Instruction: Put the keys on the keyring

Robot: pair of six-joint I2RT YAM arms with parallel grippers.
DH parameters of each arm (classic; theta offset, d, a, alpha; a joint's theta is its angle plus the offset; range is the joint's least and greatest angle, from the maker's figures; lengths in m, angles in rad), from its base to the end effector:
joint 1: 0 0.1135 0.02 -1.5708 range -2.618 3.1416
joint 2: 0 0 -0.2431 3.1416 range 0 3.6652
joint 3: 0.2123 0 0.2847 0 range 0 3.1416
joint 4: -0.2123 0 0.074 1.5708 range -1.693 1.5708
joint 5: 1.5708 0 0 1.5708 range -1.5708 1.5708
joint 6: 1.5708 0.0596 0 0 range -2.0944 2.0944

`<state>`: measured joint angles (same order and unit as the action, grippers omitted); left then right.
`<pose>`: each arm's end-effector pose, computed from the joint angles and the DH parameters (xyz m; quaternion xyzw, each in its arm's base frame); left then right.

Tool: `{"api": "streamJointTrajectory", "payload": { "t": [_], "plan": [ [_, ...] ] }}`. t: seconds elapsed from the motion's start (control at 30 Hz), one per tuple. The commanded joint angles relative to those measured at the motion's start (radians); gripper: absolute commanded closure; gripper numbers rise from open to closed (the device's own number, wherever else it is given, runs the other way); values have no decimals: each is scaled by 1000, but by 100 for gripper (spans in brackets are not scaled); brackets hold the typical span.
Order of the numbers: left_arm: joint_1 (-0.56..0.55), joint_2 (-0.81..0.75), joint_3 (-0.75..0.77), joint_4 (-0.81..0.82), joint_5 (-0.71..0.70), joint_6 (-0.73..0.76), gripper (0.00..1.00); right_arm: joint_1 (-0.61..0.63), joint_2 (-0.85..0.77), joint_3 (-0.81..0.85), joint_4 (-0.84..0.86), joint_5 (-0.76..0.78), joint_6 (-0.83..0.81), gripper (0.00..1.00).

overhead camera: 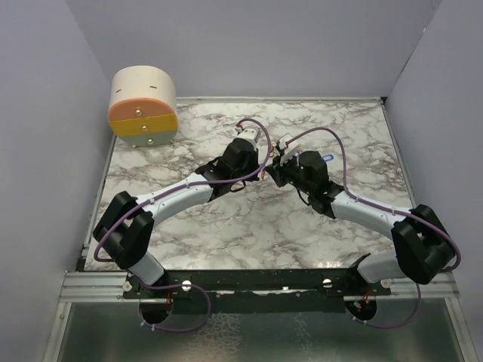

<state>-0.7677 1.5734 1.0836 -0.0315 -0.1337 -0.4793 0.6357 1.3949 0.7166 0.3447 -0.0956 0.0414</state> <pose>0.3004 -0.2789 0.2123 0.0910 0.8594 -0.2449 0.4396 0.2845 0.2170 0.1813 -0.2648 0.7700 0.2291 0.5334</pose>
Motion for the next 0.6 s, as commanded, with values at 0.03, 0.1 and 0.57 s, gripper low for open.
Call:
{"api": "streamJointTrajectory", "payload": {
  "t": [0.03, 0.1, 0.57],
  "plan": [
    [2, -6, 4, 28, 25, 8, 100, 14, 6, 9, 21, -43, -26, 99],
    [2, -2, 7, 29, 28, 7, 100, 18, 11, 13, 20, -45, -27, 99],
    [10, 0, -2, 47, 25, 3, 100, 33, 27, 30, 0, -42, -37, 99]
  ]
}}
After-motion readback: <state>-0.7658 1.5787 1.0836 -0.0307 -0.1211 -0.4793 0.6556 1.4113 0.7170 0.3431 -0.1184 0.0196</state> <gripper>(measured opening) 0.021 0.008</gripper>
